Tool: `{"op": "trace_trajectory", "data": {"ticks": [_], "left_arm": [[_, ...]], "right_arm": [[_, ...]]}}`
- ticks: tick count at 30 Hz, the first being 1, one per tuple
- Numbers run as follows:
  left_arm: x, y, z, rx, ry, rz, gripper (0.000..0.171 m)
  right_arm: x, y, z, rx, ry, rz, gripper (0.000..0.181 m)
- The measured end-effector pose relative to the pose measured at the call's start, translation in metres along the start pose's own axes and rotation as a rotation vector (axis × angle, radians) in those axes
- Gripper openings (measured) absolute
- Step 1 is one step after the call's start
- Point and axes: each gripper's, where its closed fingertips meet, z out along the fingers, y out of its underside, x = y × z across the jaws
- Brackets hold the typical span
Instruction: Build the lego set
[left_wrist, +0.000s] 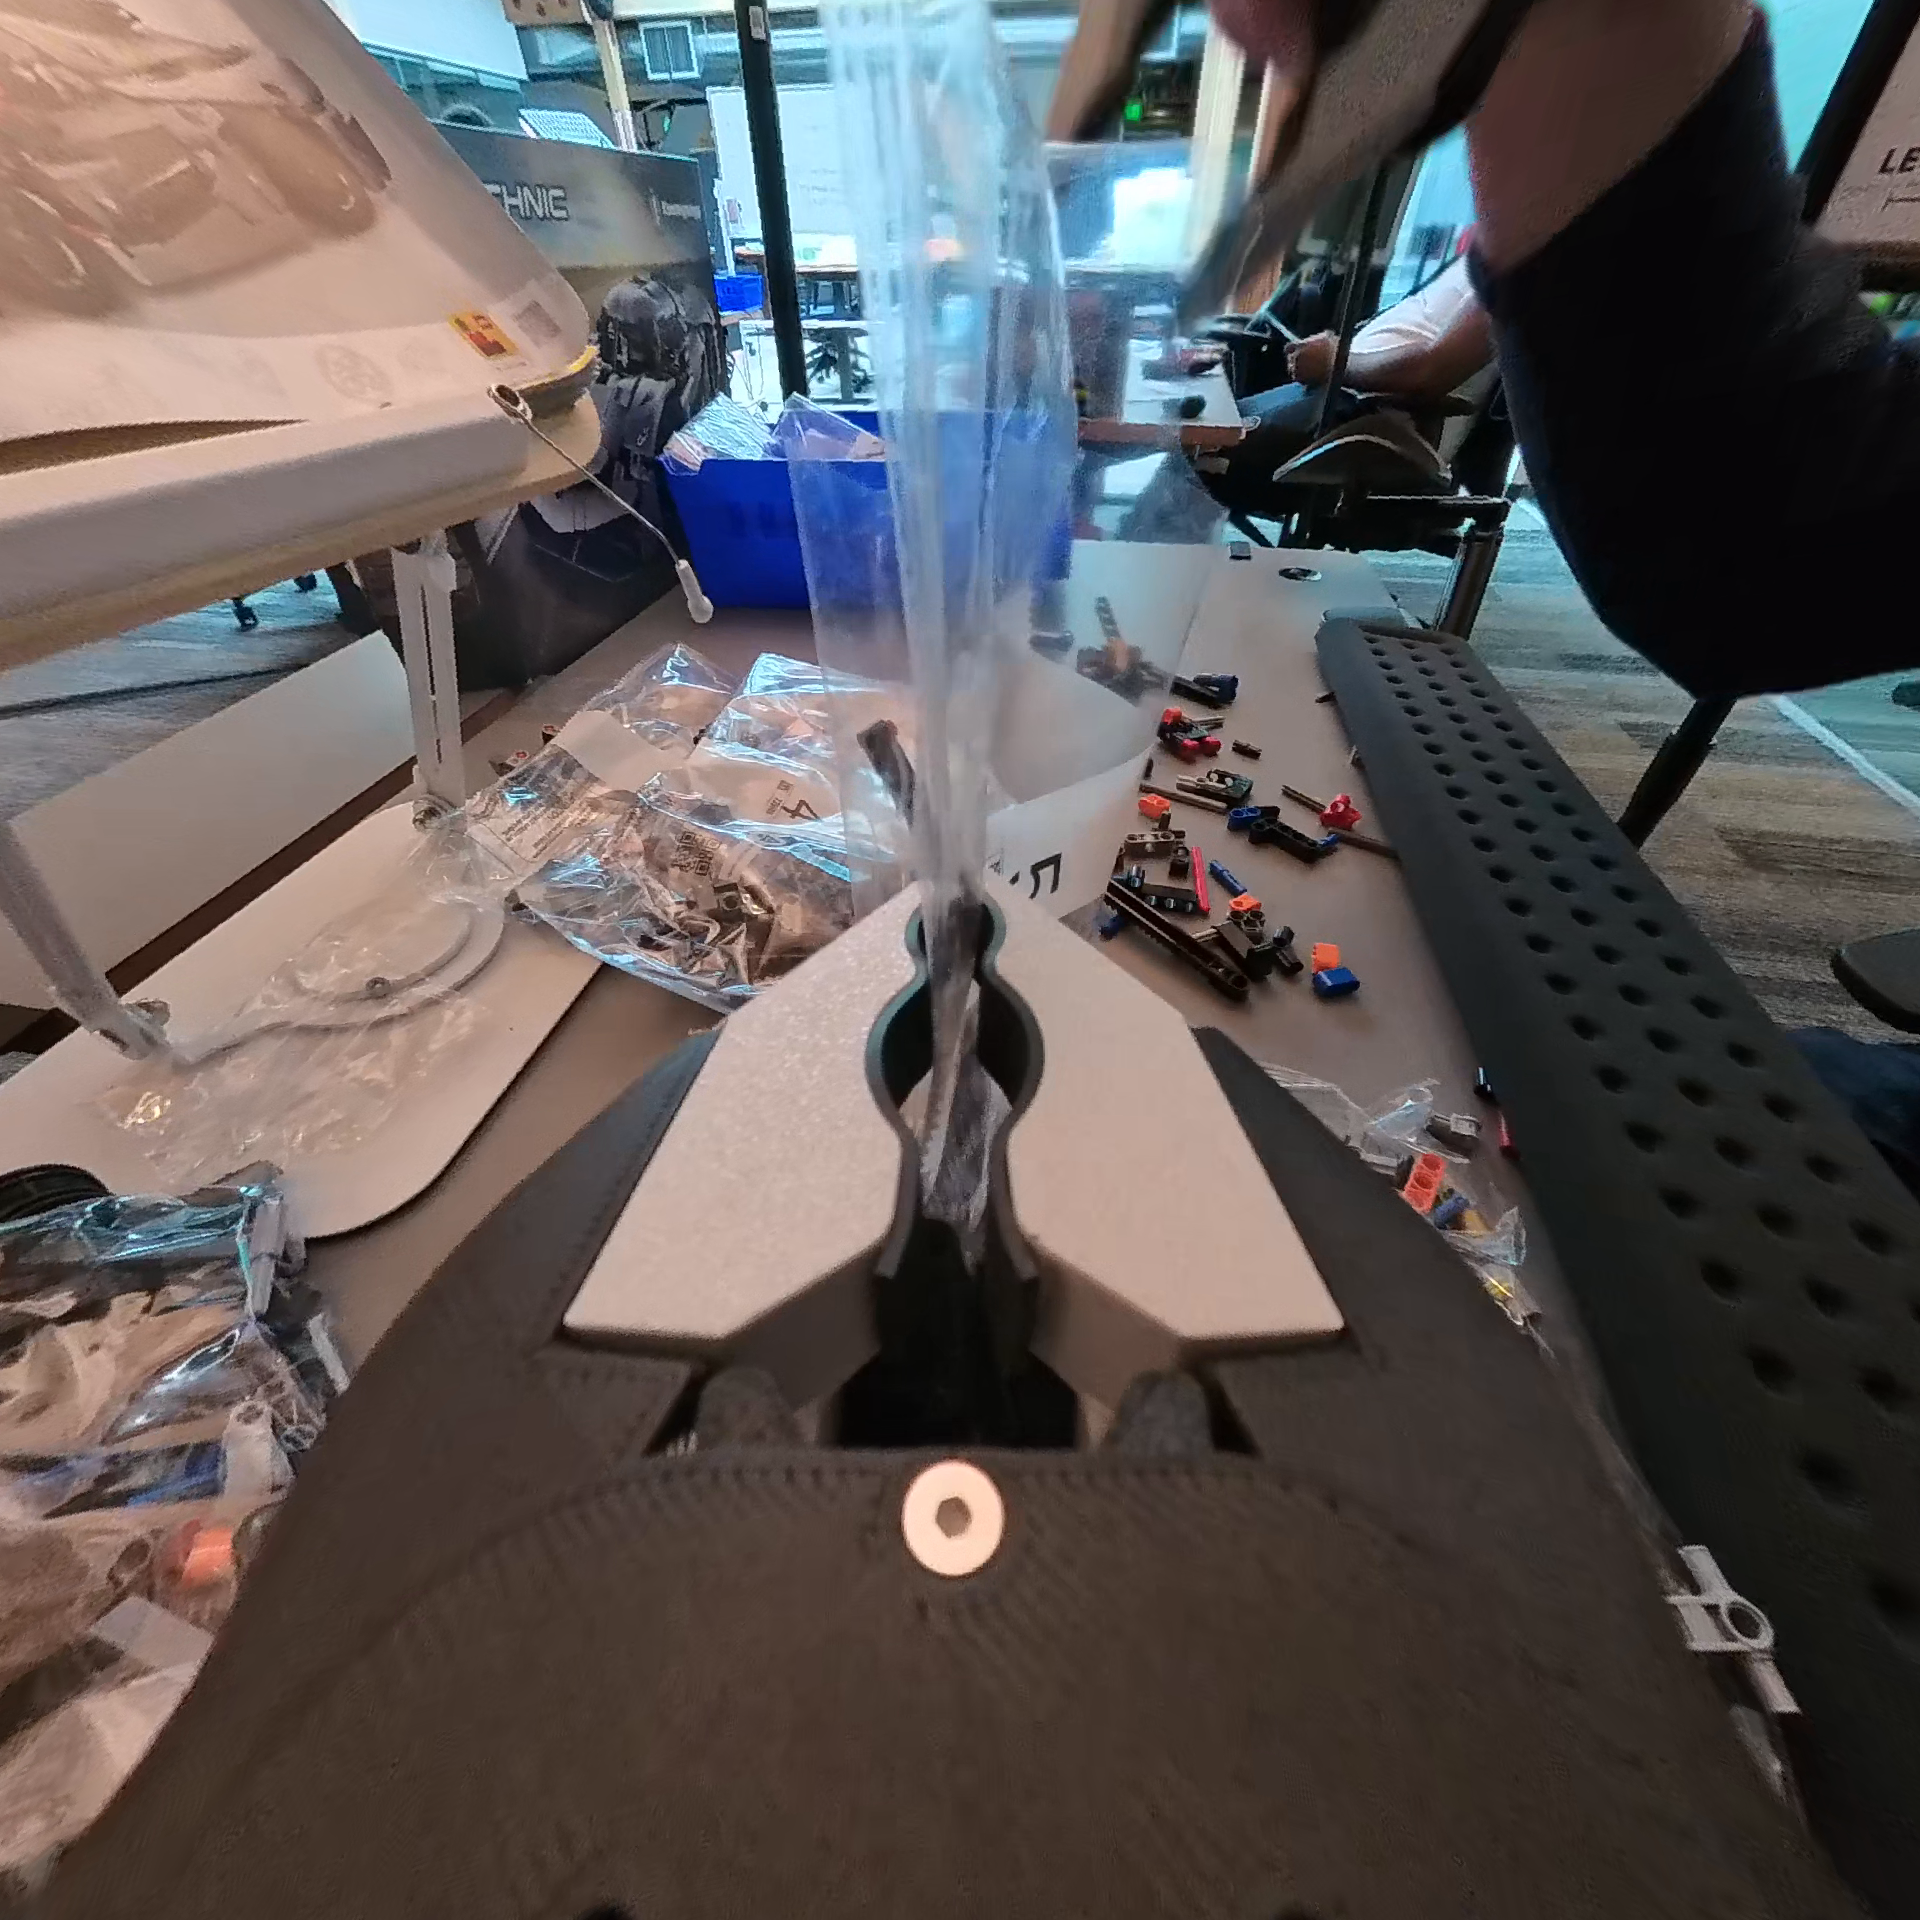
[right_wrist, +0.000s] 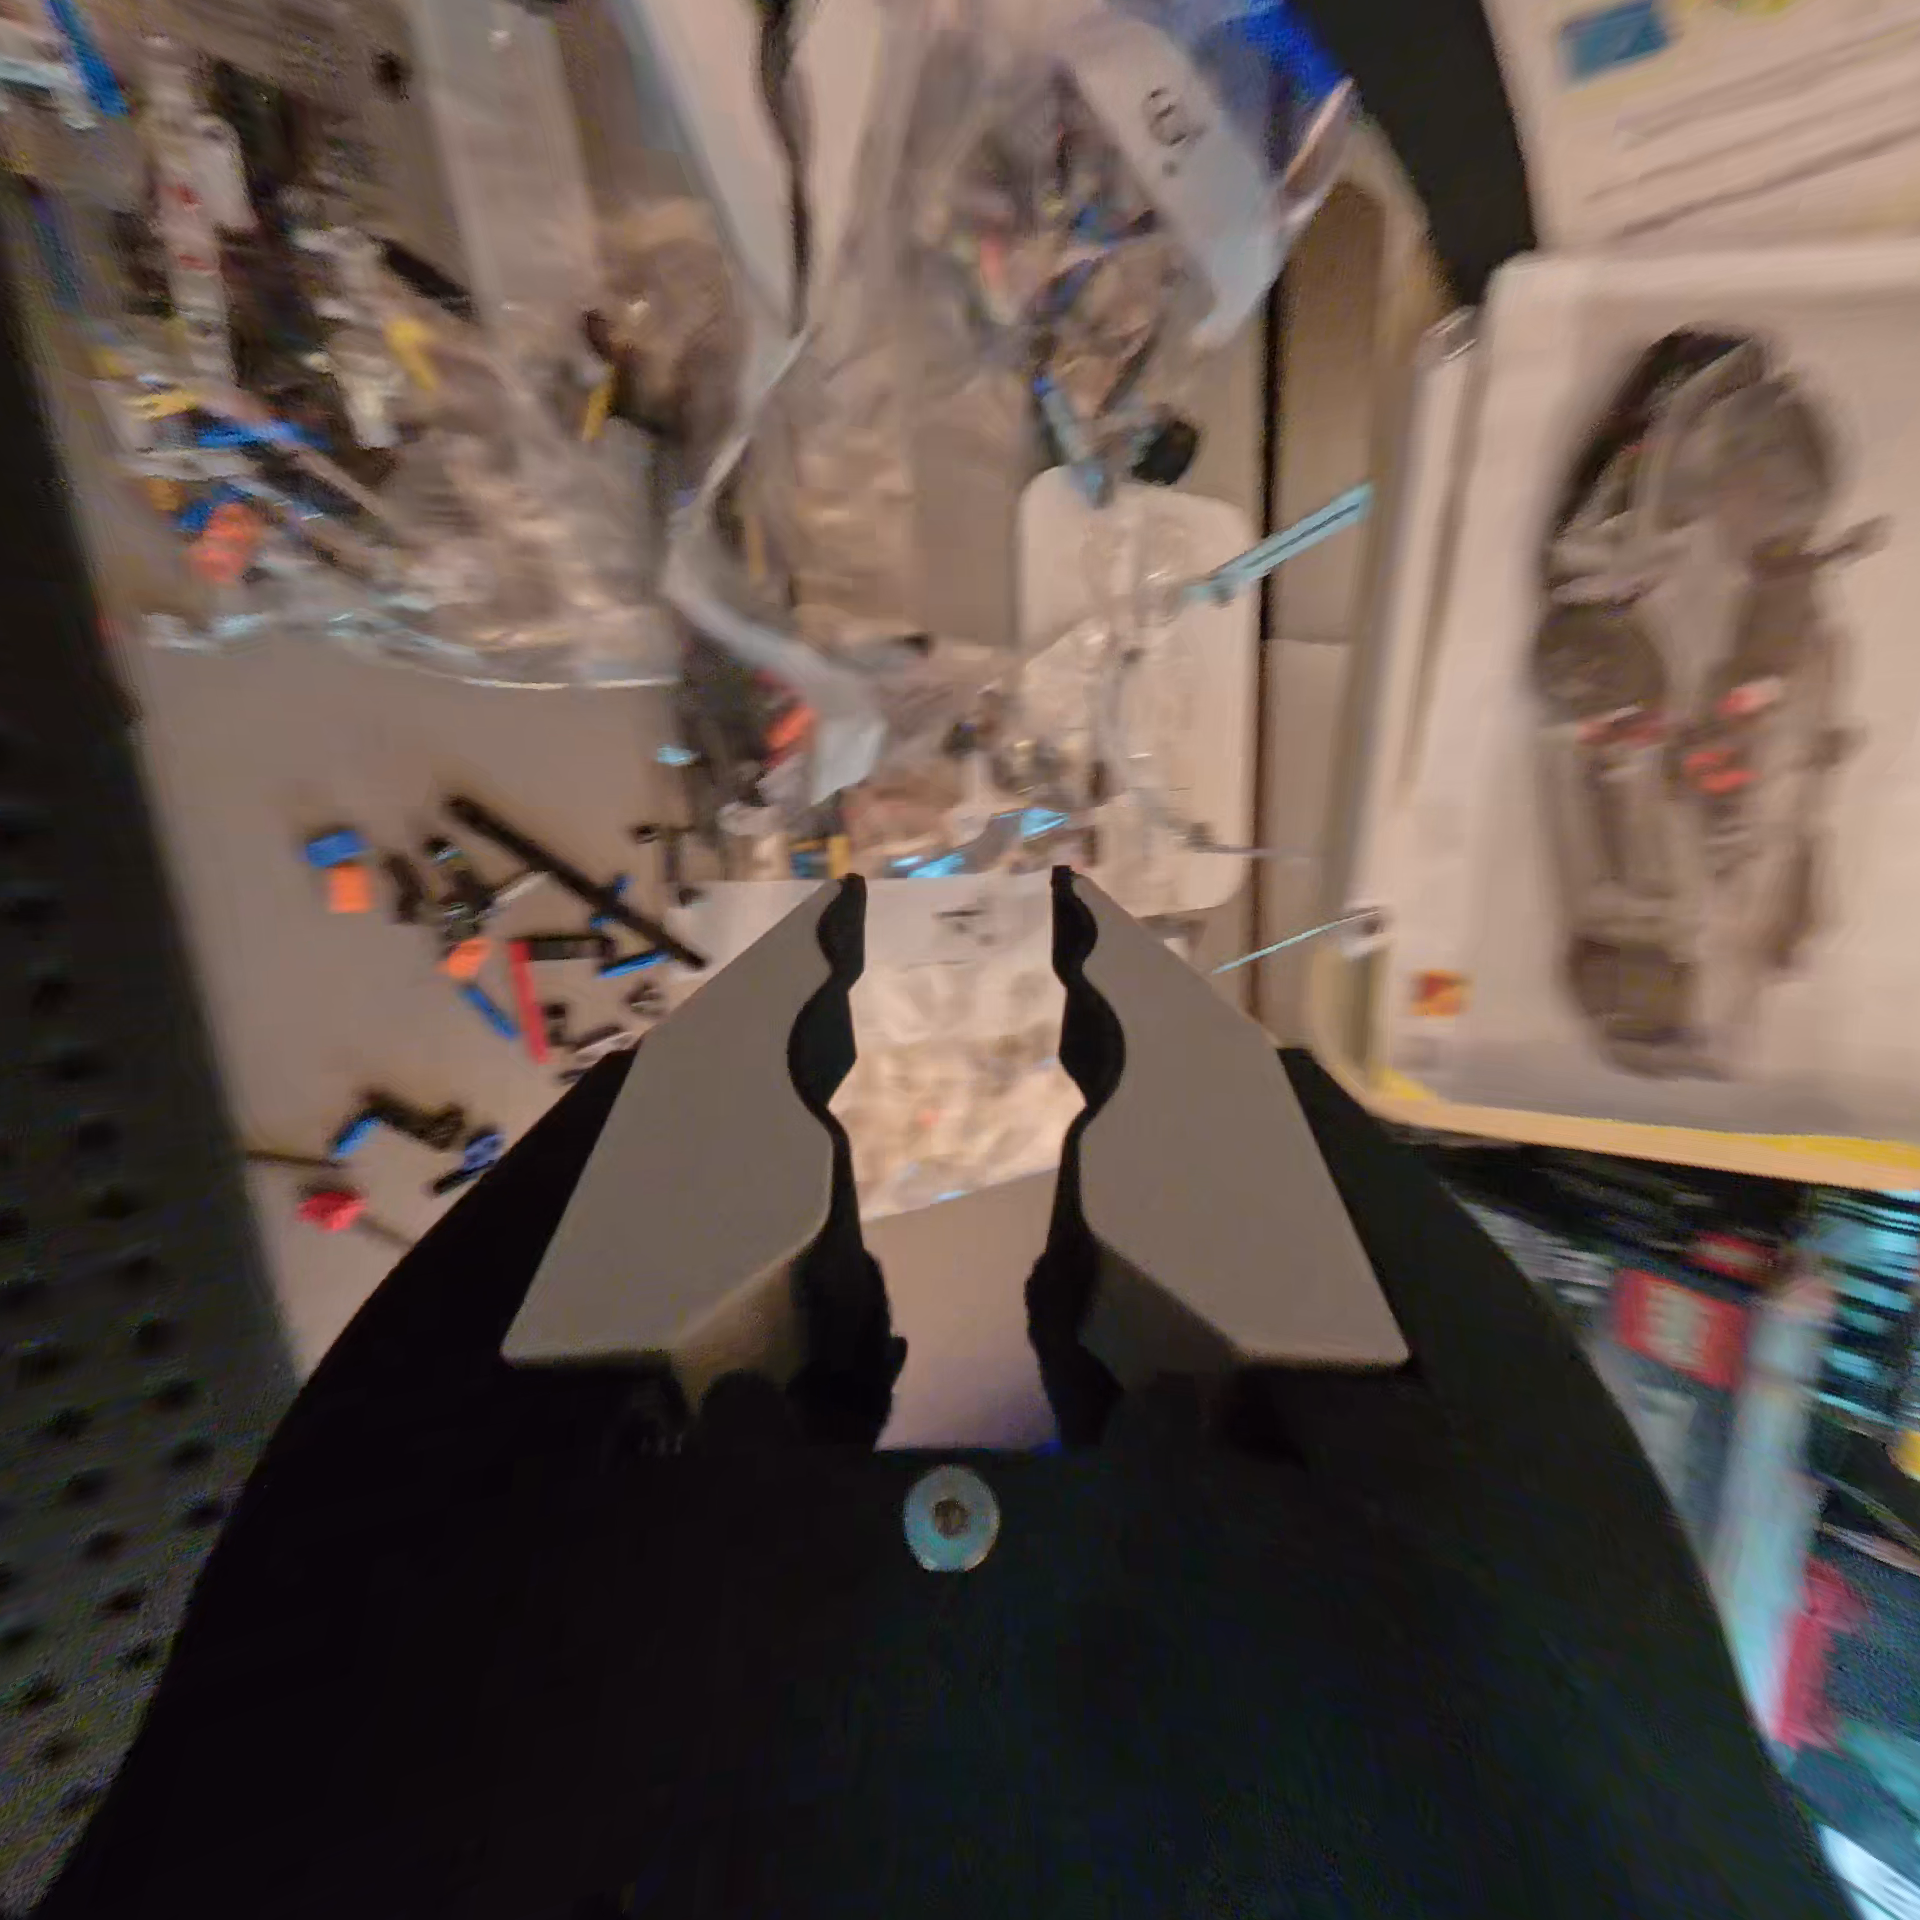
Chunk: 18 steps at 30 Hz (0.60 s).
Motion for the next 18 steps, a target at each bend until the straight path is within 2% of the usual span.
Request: {"op": "trace_trajectory", "data": {"ticks": [6,11,13,15,18], "left_arm": [[0.001,-0.001,0.000,0.006,-0.001,0.004,0.000],[0.000,-0.002,-0.002,0.013,-0.003,0.002,0.000],[0.000,-0.002,-0.001,0.012,-0.001,0.000,0.000],[0.000,-0.001,-0.001,0.012,-0.001,-0.001,0.000],[0.000,-0.002,-0.002,0.014,0.000,0.001,0.000]], "right_arm": [[-0.083,0.077,0.081,-0.176,-0.297,0.092,0.037],[-0.120,0.090,0.131,-0.117,-0.388,0.027,0.021],[-0.118,0.080,0.132,-0.036,-0.389,0.054,0.016],[-0.120,0.095,0.138,-0.130,-0.376,0.020,0.007],[-0.124,0.089,0.134,-0.099,-0.406,0.021,0.006]]}}
